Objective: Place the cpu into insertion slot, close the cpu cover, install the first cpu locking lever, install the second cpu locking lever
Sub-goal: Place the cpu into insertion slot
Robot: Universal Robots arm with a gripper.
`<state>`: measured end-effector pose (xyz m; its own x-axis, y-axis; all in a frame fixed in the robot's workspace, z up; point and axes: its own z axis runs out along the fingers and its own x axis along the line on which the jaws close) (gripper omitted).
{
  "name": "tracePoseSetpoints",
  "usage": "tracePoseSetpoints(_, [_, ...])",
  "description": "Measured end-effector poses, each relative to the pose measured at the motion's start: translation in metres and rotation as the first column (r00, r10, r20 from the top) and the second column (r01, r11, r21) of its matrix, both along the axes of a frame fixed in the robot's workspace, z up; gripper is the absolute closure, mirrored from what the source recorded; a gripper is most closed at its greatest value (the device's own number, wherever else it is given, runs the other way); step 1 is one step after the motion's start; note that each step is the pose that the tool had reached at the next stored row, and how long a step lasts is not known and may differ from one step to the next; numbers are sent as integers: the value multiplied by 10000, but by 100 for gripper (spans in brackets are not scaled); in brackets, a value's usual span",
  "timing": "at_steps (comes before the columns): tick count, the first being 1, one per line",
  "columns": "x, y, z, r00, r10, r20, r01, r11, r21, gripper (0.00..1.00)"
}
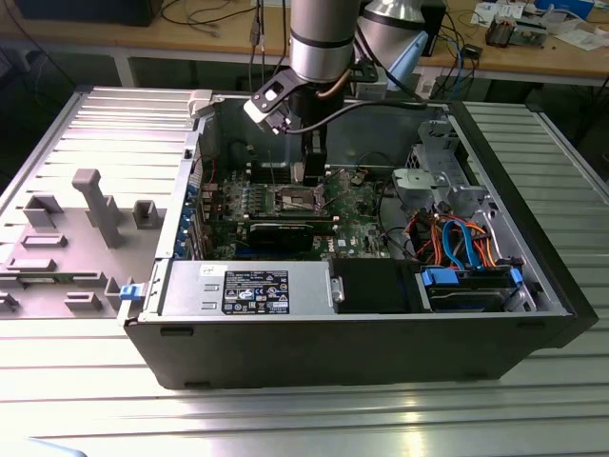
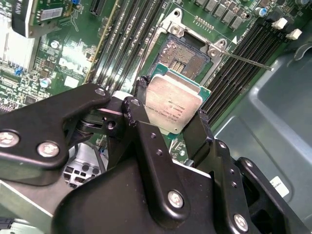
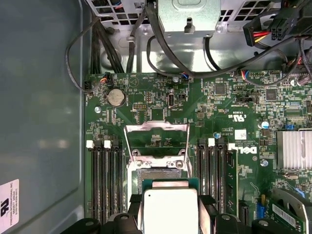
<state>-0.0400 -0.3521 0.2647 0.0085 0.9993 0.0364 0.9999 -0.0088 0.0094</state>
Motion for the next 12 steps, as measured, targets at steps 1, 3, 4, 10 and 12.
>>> tracePoseSetpoints(1, [-1,4,-12,10000,-2,-1,2,10000,-1,45])
tracePoseSetpoints(3, [-9,6,-40,10000,-2,0,2,10000,-1,45])
tracePoseSetpoints(4, [-11,7,-53,10000,-1,-1,1,10000,-2,45])
tracePoseSetpoints(10, [-46,7,-162,10000,-1,-1,1,10000,-1,45])
tracePoseSetpoints(12, [-70,8,-198,10000,-2,2,2,10000,-1,45])
